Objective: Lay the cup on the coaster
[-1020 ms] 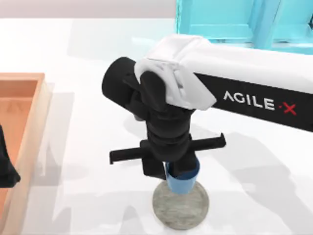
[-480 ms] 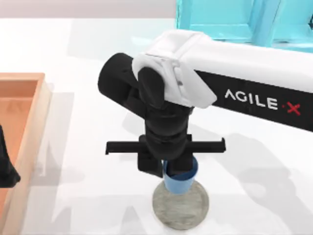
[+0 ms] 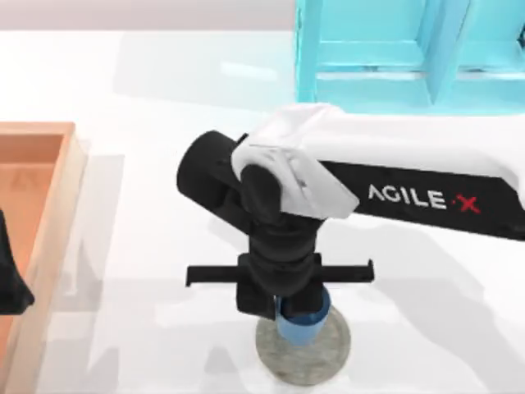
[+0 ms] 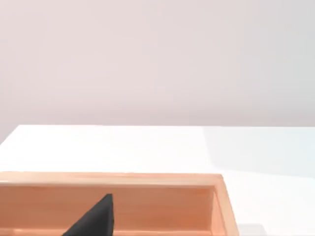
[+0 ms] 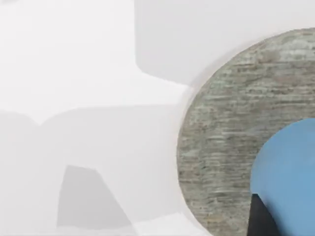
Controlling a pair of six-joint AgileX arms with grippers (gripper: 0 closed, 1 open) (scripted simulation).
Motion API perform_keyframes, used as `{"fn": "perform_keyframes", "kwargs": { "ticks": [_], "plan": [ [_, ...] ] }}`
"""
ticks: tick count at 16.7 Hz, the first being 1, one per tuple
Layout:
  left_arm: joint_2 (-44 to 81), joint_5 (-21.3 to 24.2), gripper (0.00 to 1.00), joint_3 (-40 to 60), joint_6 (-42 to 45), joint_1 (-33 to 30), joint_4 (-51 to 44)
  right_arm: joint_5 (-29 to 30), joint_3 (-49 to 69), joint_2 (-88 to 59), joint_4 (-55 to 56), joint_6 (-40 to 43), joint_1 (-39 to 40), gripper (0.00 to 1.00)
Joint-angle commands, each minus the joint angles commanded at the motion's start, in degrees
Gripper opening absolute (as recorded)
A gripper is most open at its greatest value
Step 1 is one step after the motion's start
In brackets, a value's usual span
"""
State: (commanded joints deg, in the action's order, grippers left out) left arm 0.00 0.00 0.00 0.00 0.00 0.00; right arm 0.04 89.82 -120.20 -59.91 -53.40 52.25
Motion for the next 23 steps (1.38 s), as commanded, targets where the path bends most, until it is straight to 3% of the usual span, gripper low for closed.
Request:
{"fn": "perform_keyframes", "kwargs": {
  "ticks": [6, 19, 23],
  "plan": [
    [0.00, 0.00, 1.00, 0.00, 0.00, 0.00, 0.00, 0.16, -3.10, -0.19, 3.34, 0.19, -0.07, 0.00],
    [0.00, 0.00, 1.00, 0.00, 0.00, 0.00, 0.00, 0.16, -3.10, -0.19, 3.34, 0.19, -0.07, 0.98],
    [0.00, 0.00, 1.00, 0.00, 0.00, 0.00, 0.00, 0.16, -3.10, -0.19, 3.34, 0.19, -0.07, 1.00]
  ]
}}
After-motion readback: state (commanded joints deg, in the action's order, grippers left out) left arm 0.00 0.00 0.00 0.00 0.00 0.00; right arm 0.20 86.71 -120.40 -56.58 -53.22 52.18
